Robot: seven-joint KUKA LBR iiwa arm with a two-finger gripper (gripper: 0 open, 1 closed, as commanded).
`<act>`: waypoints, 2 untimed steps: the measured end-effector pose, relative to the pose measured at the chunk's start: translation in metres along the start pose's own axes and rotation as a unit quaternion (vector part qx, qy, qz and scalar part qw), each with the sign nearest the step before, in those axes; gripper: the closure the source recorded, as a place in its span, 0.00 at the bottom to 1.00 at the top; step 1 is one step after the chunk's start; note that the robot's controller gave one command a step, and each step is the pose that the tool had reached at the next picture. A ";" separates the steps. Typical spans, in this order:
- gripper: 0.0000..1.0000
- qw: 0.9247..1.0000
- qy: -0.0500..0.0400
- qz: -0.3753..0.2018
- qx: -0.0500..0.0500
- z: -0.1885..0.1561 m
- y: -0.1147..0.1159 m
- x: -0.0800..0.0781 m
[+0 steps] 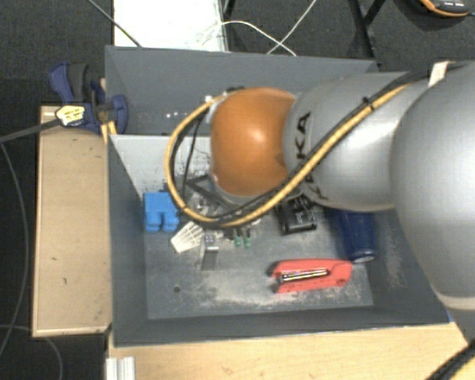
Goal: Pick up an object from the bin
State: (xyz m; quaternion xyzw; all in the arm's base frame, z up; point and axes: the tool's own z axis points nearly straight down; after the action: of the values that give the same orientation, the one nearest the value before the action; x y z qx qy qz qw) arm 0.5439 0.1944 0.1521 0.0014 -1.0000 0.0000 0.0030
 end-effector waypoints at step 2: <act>0.00 0.998 -0.005 -0.065 -0.001 0.081 -0.064 -0.040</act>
Offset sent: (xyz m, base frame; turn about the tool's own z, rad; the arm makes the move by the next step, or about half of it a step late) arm 0.0382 -0.0634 -0.0821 -0.1310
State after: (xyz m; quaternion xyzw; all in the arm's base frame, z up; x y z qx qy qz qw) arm 0.5831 0.1310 0.0712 0.0660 -0.9978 -0.0010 -0.0020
